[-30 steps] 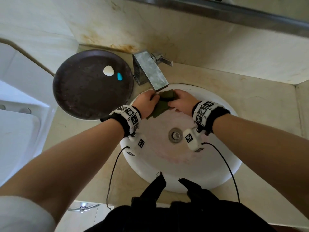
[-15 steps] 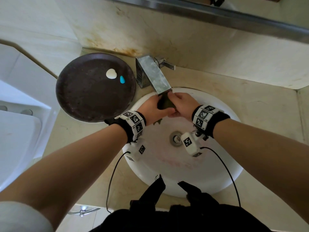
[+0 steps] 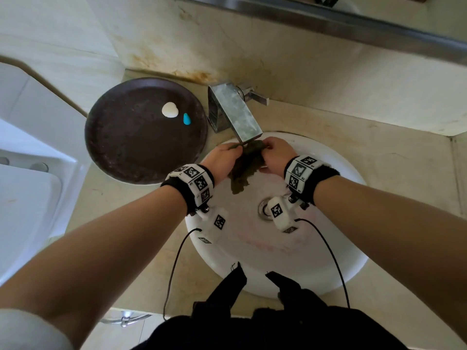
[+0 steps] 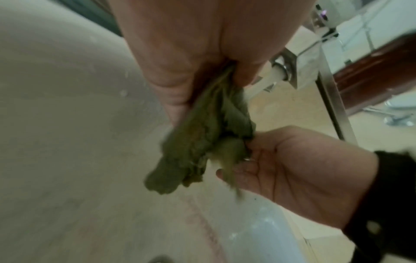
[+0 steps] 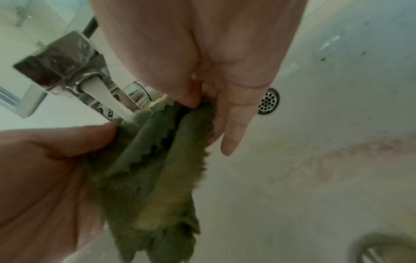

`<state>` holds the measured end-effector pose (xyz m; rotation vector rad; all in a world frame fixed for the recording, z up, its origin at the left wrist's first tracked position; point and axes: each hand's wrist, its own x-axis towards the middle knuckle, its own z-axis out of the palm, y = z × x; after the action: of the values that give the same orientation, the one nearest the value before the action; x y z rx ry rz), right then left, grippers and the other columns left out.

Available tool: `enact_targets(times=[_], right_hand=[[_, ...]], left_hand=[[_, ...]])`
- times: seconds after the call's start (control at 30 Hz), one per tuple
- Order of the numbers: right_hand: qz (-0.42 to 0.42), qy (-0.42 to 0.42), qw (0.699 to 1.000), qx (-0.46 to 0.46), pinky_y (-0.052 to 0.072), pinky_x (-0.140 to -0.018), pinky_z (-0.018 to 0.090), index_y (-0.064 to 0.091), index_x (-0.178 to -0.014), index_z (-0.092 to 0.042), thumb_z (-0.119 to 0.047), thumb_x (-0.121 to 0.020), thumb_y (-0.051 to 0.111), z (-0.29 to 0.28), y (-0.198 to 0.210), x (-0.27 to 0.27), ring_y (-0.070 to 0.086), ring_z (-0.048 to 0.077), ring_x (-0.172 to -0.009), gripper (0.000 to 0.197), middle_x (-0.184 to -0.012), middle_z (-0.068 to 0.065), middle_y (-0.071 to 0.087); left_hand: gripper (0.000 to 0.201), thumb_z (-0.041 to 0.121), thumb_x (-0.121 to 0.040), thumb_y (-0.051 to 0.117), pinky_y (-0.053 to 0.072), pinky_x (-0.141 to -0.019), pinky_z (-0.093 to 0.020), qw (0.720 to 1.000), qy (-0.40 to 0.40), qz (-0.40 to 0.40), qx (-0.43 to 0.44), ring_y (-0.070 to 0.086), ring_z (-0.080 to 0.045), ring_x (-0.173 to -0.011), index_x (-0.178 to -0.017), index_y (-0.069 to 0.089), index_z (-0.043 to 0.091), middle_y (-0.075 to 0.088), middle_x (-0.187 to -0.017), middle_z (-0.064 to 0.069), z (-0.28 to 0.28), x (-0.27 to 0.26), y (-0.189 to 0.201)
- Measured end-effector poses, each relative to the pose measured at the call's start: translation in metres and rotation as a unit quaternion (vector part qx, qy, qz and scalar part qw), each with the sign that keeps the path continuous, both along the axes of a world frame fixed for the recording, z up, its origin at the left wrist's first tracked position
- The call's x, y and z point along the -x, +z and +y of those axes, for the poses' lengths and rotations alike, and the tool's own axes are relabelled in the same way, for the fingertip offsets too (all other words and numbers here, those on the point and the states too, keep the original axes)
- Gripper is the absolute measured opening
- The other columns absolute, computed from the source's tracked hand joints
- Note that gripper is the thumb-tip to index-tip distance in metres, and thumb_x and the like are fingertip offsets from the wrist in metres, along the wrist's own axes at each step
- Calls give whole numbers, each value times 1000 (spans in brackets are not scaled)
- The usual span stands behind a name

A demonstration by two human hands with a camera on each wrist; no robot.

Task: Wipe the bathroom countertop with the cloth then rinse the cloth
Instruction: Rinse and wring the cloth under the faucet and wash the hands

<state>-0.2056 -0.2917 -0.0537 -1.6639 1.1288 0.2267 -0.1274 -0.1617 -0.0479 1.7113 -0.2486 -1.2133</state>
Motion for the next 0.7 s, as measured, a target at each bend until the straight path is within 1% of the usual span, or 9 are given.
enact_targets(times=[0.13, 0.27, 0.33, 0.4, 0.47, 0.53, 0.6, 0.63, 0.7], right_hand=[[9, 6, 999, 45, 58, -80, 48, 59, -108, -14, -4, -93, 37, -1, 3, 0, 62, 34, -97, 29, -108, 17, 62], [-48, -60, 989, -125, 58, -81, 48, 54, -104, -13, -10, -92, 49, 2, 6, -1, 61, 32, -102, 13, -112, 15, 59], [-70, -45, 989, -124, 59, -81, 43, 50, -118, -14, -24, -89, 64, 3, 2, 1, 64, 27, -104, 34, -114, 10, 61], [-90, 2, 994, -65, 60, -78, 36, 47, -125, -17, -26, -82, 74, 5, -2, 4, 65, 19, -99, 52, -113, 3, 61], [-81, 59, 995, 26, 58, -75, 31, 54, -123, -17, -19, -80, 75, 5, -5, 5, 64, 18, -96, 47, -110, 3, 65], [-53, 60, 994, 80, 59, -75, 35, 62, -111, -14, -10, -82, 68, 1, -10, 2, 66, 23, -91, 30, -102, 7, 68], [-56, -3, 997, 54, 61, -68, 38, 67, -98, -12, 0, -82, 64, 0, -12, -1, 69, 29, -88, 21, -97, 12, 69], [-70, -31, 997, 32, 62, -66, 40, 67, -93, -13, 5, -80, 63, -1, -13, -2, 69, 31, -89, 22, -97, 13, 69], [-103, -63, 993, -10, 61, -67, 46, 67, -85, -15, 15, -77, 56, -1, -12, -2, 67, 34, -94, 33, -102, 17, 67]], left_hand=[[26, 24, -101, 42, 51, -96, -42, 996, 27, -81, -9, 65, -21, -100, -116, 63, 24, 68, -109, -4, 2, -7, -6], [27, 31, -101, 42, 53, -91, -44, 994, 21, -105, -31, 65, -28, -96, -110, 64, 19, 68, -105, -9, -2, -6, -3], [40, 46, -97, 41, 53, -91, -42, 998, 33, -40, -25, 65, -26, -98, -115, 63, 18, 68, -111, -9, -2, -5, -1], [42, 41, -98, 40, 54, -87, -28, 1000, 10, -9, 1, 63, -23, -105, -126, 58, 15, 63, -124, -10, -3, -4, -1], [36, 15, -102, 39, 44, -66, -2, 998, -39, -45, -2, 55, -28, -110, -135, 48, 4, 54, -133, -15, -4, -1, 0], [36, 7, -97, 45, 44, -60, -3, 997, -44, -61, 14, 54, -24, -100, -132, 51, 2, 55, -125, -11, -5, 1, -1], [38, 5, -88, 51, 55, -69, -19, 998, -6, -44, 34, 61, -19, -92, -126, 55, 11, 62, -117, -9, -4, 4, -3], [42, 4, -85, 53, 57, -73, -25, 997, -1, -67, 25, 64, -18, -91, -126, 52, 16, 63, -113, -6, -3, 5, -4], [52, 7, -82, 62, 56, -74, -23, 991, -30, -130, 11, 63, -10, -90, -130, 46, 17, 61, -112, -1, 2, 5, -10]])
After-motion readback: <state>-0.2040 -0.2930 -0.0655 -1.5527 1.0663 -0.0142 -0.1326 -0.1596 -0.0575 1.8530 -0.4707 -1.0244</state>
